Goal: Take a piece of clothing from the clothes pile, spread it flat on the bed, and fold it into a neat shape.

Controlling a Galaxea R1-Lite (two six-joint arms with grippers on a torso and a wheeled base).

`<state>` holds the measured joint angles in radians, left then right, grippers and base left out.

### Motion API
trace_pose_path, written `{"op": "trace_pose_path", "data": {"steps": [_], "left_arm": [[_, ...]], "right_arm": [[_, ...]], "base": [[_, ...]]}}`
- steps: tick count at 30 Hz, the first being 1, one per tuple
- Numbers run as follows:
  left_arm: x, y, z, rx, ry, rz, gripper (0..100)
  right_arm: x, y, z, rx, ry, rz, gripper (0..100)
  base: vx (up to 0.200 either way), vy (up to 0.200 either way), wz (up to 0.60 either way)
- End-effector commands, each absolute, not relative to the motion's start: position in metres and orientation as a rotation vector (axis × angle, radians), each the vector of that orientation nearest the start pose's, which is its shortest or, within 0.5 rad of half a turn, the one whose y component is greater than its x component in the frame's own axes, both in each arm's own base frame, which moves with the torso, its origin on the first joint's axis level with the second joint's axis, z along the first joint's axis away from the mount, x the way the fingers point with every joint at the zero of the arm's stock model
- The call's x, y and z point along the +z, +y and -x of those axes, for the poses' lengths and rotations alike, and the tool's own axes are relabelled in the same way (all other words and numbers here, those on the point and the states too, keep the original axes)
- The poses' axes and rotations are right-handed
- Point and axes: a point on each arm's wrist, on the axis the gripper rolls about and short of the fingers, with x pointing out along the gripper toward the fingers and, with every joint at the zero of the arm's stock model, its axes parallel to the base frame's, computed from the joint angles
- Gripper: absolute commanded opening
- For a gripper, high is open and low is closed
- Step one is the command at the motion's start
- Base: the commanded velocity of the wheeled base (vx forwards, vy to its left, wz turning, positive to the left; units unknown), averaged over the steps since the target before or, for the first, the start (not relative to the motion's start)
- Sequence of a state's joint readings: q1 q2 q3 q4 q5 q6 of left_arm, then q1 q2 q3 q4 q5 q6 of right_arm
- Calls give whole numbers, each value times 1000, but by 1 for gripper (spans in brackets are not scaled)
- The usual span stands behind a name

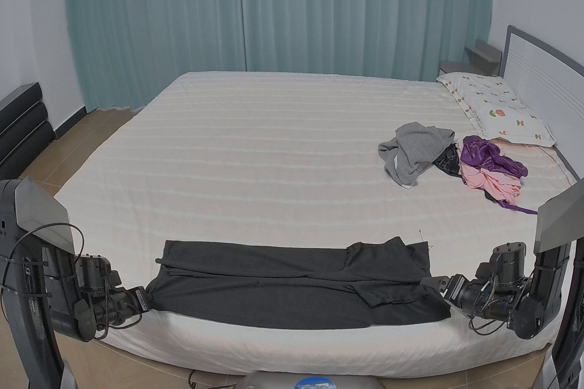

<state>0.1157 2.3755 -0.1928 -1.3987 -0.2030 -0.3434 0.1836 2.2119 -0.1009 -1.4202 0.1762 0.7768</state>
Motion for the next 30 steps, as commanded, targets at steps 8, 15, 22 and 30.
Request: {"op": "trace_pose_path", "data": {"steps": [8,15,22,30], "left_arm": [[-44,26,-247,51,764,455,0],[-44,26,-247,49,765,458,0],[-44,26,-248,49,762,458,0],[-45,26,-250,50,758,458,0]], "right_arm": [[-26,46,-218,18,864,-705,100],[-30,44,-218,-25,862,-681,100],[-37,41,-216,-50,880,-623,100],[-44,42,-216,-49,891,-605,0]], "base": [[0,0,0],[0,0,0],[0,0,0],[0,0,0]]}}
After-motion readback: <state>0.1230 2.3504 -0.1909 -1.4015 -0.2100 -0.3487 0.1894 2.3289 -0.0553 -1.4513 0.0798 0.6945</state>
